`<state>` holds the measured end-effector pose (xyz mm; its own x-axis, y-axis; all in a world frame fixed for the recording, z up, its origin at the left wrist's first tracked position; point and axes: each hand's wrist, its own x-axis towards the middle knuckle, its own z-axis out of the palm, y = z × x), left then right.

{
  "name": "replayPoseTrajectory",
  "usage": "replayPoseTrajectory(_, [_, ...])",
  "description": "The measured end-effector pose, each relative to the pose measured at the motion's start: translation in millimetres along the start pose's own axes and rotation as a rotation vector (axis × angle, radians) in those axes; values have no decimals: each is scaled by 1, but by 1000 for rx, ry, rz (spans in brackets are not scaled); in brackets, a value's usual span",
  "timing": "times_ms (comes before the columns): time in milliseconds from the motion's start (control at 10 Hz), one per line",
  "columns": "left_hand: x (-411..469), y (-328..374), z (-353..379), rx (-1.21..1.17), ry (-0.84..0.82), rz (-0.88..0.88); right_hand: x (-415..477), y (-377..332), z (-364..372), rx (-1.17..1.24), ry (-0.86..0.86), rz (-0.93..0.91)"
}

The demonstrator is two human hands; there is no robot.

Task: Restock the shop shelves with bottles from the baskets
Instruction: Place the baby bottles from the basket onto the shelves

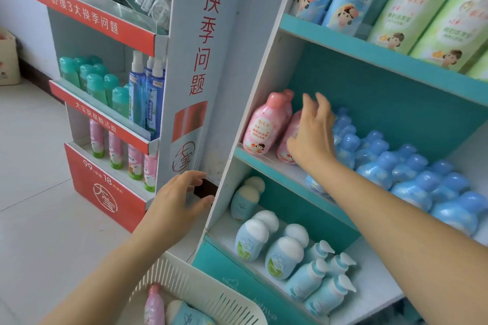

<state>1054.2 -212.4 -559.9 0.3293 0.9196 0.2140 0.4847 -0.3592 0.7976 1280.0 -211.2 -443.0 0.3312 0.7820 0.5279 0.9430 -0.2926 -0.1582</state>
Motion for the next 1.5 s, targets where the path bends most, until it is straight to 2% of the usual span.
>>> replayPoseTrajectory(100, [-3,-2,3,33,-17,3,-35,-8,2,76,87,-206])
replayPoseTrajectory(200, [-10,-14,10,95,-85,-26,-86,-14,19,182,10,-310])
replayPoseTrajectory(400, [-43,-74,32,276,-386,-119,-185,-17,84,291,-462,-252])
replayPoseTrajectory(500, [-51,-109,42,356,-548,-170,-220,-14,126,283,-659,-147])
replayPoseTrajectory(600, [-50,-144,55,373,-574,-291,-249,-9,165,264,-835,-31])
replayPoseTrajectory(800, [-58,-209,110,305,-615,-633,-275,2,219,219,-994,61])
replayPoseTrajectory(1100, [-77,-289,187,226,-633,-969,-308,18,277,86,-1247,5])
replayPoseTrajectory(1200, [-81,-303,205,109,-530,-1090,-315,22,288,91,-1281,1])
replayPoseTrajectory(1300, [-80,-306,223,149,-457,-1217,-317,25,296,108,-1292,19])
replayPoseTrajectory(1400, [-78,-306,227,204,-451,-1247,-316,26,303,107,-1280,20])
replayPoseTrajectory(1500, [-77,-309,223,20,-477,-1239,-312,28,303,121,-1256,18])
